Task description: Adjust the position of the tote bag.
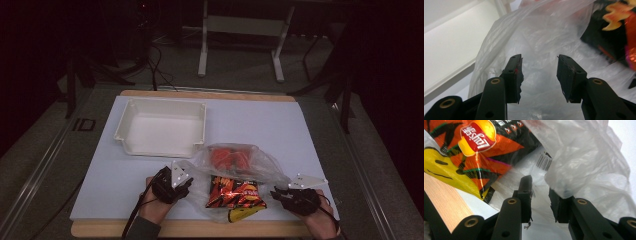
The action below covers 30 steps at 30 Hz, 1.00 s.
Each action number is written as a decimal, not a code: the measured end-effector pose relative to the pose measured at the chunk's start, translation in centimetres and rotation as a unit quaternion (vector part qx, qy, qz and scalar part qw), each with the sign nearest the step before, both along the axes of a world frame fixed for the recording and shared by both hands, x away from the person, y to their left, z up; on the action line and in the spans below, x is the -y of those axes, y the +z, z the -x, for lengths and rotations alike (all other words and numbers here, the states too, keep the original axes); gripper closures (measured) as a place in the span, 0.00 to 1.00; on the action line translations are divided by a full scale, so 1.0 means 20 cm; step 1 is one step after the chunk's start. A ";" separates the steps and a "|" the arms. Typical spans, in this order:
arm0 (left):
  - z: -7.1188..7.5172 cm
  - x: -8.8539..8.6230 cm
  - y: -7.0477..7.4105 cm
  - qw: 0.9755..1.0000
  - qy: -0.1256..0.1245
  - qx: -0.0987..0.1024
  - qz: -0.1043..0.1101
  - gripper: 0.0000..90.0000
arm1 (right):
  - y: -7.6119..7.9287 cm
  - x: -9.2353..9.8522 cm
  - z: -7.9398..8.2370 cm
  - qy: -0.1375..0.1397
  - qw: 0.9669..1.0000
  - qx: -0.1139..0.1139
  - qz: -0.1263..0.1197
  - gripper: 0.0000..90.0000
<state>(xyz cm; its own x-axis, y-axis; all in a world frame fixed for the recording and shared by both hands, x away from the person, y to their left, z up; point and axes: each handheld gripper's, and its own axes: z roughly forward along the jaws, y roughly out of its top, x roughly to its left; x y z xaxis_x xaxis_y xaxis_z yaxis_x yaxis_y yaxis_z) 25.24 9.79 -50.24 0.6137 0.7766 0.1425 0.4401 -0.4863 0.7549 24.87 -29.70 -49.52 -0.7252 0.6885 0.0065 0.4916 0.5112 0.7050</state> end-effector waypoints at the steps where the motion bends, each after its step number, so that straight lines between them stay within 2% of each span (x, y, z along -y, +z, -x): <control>1: 0.00 0.00 0.01 1.000 -0.001 -0.001 0.004 0.62 | 0.01 0.00 0.00 0.001 1.000 0.001 -0.002 0.79; 11: 0.01 0.03 0.07 1.000 -0.010 0.003 0.022 0.63 | 0.07 0.00 0.00 -0.004 1.000 0.023 -0.021 0.85; 17: 0.01 0.07 0.10 0.999 -0.021 0.003 0.025 0.63 | 0.09 -0.03 -0.03 -0.010 0.999 0.036 -0.016 0.92; 26: 0.01 0.12 0.10 0.999 -0.033 0.001 0.025 0.65 | 0.11 -0.07 -0.09 -0.023 0.999 0.045 -0.019 0.90; 30: 0.02 0.13 0.09 0.999 -0.042 0.000 0.015 0.65 | 0.10 -0.08 -0.10 -0.025 0.999 0.043 -0.016 0.87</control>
<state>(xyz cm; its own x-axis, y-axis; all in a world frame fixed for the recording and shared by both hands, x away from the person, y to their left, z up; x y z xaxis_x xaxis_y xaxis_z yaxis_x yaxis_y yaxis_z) 24.85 7.12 -48.43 0.6763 0.7268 0.1200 0.3989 -0.4983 0.7698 26.97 -28.05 -47.57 -0.6894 0.7237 -0.0324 0.4517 0.4644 0.7618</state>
